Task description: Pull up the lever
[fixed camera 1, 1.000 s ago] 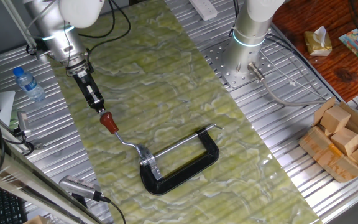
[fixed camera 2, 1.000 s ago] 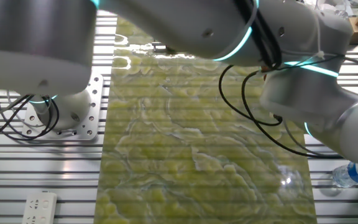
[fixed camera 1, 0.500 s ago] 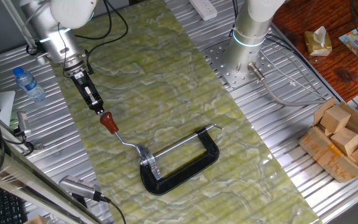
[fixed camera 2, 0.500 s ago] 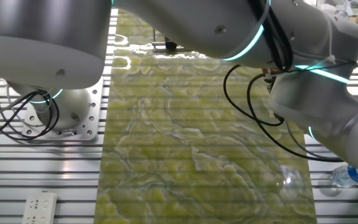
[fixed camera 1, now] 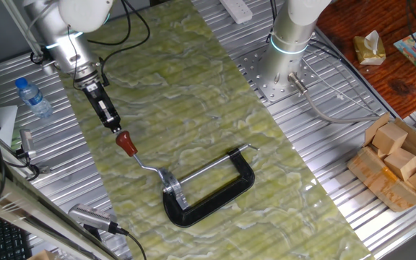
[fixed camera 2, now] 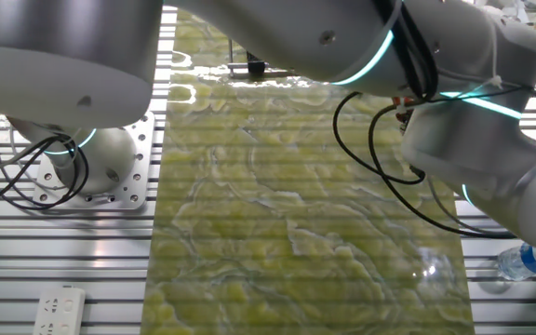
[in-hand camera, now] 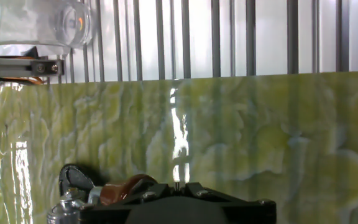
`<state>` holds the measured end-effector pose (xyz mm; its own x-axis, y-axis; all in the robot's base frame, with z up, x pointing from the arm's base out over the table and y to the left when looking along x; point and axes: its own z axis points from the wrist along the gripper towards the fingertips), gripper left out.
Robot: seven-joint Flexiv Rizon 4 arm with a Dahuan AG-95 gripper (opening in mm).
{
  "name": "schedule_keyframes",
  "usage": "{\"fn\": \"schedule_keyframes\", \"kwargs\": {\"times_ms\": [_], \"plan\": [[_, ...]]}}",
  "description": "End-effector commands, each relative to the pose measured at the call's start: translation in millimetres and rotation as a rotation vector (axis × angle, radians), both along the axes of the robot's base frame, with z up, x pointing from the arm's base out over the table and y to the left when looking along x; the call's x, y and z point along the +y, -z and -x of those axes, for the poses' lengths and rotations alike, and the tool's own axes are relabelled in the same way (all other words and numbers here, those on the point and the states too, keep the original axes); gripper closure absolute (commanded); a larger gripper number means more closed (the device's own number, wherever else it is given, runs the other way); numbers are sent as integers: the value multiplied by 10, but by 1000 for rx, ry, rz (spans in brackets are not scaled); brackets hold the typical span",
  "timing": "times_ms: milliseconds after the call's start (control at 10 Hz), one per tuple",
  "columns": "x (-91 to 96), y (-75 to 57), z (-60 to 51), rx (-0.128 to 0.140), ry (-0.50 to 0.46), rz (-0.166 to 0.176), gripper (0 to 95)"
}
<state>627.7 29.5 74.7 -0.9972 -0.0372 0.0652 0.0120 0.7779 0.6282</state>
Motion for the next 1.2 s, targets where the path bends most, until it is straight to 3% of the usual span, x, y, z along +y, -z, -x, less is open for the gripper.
{"fn": "schedule_keyframes", "kwargs": {"times_ms": [100,300,600,1000,1200], "plan": [[11,-40,-2,5,3,-8,950],[11,-32,0,-8,-9,-7,950],[-6,133,4,-51,-43,-40,950],[48,168,-19,-45,-34,-47,950],[95,123,-39,-31,-16,-63,950]]}}
